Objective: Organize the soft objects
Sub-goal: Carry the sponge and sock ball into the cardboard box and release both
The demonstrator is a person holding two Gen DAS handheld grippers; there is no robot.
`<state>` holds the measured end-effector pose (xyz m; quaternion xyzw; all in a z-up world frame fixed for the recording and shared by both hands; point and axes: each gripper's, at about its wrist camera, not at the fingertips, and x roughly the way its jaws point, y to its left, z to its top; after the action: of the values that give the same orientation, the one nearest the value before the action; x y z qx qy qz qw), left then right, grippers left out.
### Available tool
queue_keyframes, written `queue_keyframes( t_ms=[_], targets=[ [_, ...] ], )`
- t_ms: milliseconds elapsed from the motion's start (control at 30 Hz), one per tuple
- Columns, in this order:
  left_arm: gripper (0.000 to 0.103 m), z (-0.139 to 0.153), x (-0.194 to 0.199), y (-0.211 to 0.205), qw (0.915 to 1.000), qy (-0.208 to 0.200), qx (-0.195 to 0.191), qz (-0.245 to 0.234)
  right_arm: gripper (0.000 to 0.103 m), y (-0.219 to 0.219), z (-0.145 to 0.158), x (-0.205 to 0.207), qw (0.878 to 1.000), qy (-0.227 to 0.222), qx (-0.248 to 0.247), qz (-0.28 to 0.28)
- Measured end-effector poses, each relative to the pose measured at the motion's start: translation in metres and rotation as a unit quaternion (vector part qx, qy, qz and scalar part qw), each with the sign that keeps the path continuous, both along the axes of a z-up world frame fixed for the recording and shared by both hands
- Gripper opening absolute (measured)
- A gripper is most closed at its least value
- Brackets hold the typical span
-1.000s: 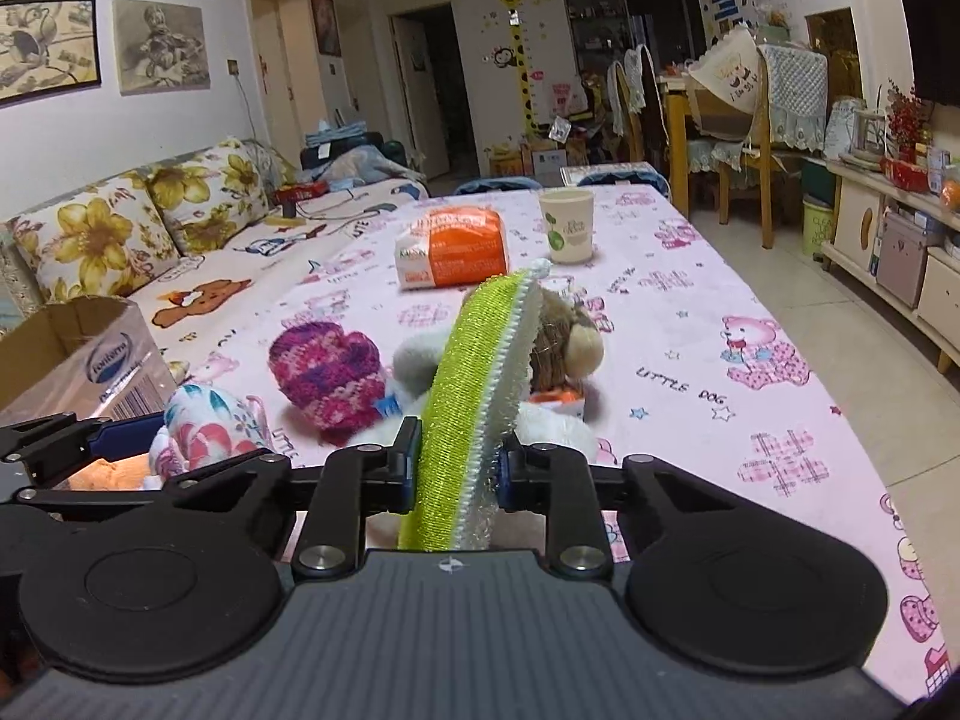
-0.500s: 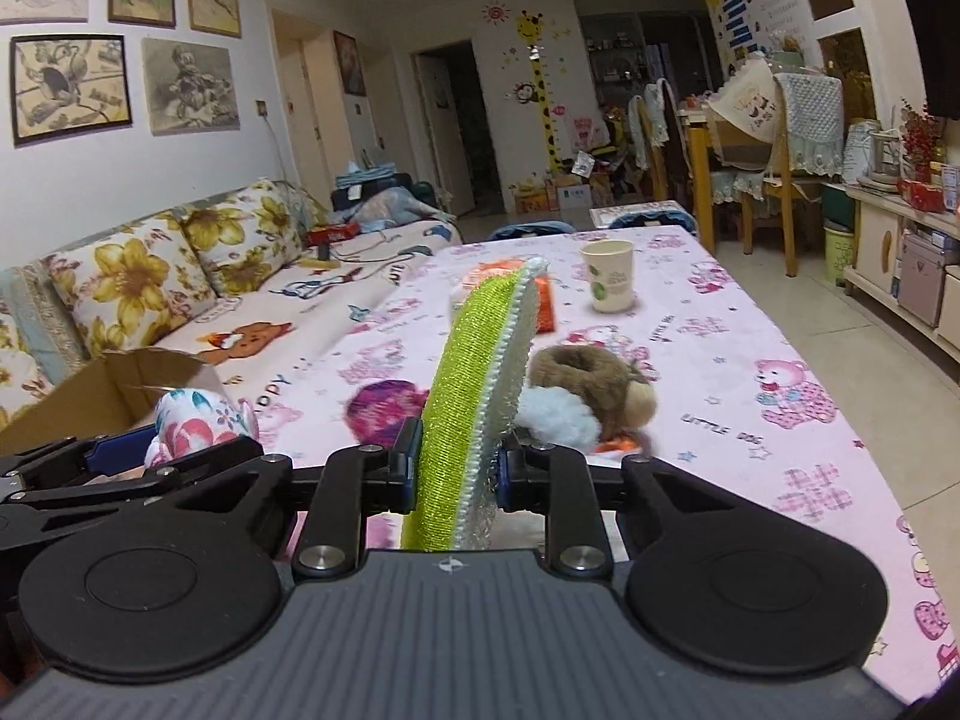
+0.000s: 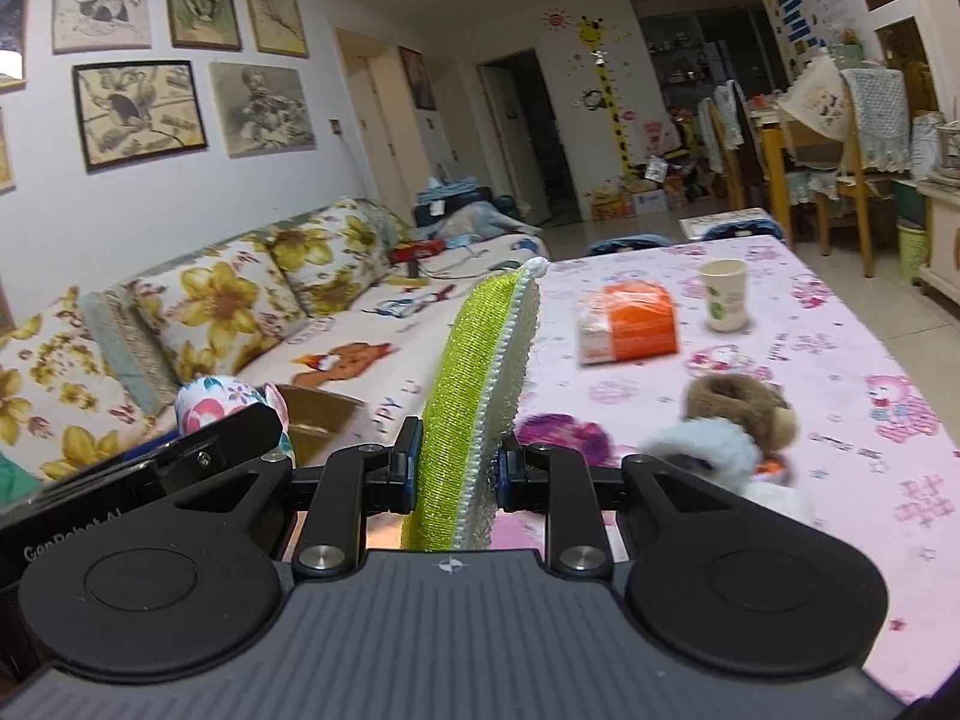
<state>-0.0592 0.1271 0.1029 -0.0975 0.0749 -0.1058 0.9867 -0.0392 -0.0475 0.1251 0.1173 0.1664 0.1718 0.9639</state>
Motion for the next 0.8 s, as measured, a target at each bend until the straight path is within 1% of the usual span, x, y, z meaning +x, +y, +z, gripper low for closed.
queue_keyframes(
  t_ms=[167, 233, 300, 400, 500, 600, 667, 767, 800],
  targets=[
    [0.069, 0.002, -0.005, 0.026, 0.9982, -0.007, -0.031, 0.052, 0.028, 0.018, 0.010, 0.008, 0.999, -0.005, 0.017, 0.029],
    [0.069, 0.002, -0.005, 0.038, 0.9960, -0.007, -0.044, 0.078, 0.028, 0.026, 0.015, 0.014, 0.999, -0.004, 0.027, 0.046],
    [0.069, 0.001, -0.004, 0.049, 0.9925, -0.001, -0.059, 0.107, 0.028, 0.037, 0.019, 0.019, 0.998, -0.004, 0.027, 0.062],
    [0.069, -0.002, -0.001, 0.064, 0.9856, 0.017, -0.072, 0.152, 0.028, 0.052, 0.022, 0.026, 0.996, 0.000, 0.018, 0.085],
    [0.069, -0.006, 0.004, 0.078, 0.9776, 0.042, -0.076, 0.192, 0.029, 0.065, 0.020, 0.033, 0.995, 0.008, 0.005, 0.101],
    [0.069, -0.010, 0.009, 0.091, 0.9690, 0.071, -0.083, 0.222, 0.029, 0.074, 0.015, 0.037, 0.993, 0.019, -0.010, 0.117],
    [0.069, -0.013, 0.006, 0.100, 0.9651, 0.082, -0.093, 0.231, 0.030, 0.080, 0.012, 0.040, 0.992, 0.028, -0.023, 0.123],
    [0.069, -0.015, 0.003, 0.105, 0.9622, 0.085, -0.099, 0.239, 0.038, 0.091, 0.008, 0.043, 0.991, 0.041, -0.052, 0.117],
    [0.072, -0.014, 0.003, 0.105, 0.9622, 0.082, -0.097, 0.241, 0.043, 0.092, 0.007, 0.045, 0.991, 0.045, -0.059, 0.115]
  ],
)
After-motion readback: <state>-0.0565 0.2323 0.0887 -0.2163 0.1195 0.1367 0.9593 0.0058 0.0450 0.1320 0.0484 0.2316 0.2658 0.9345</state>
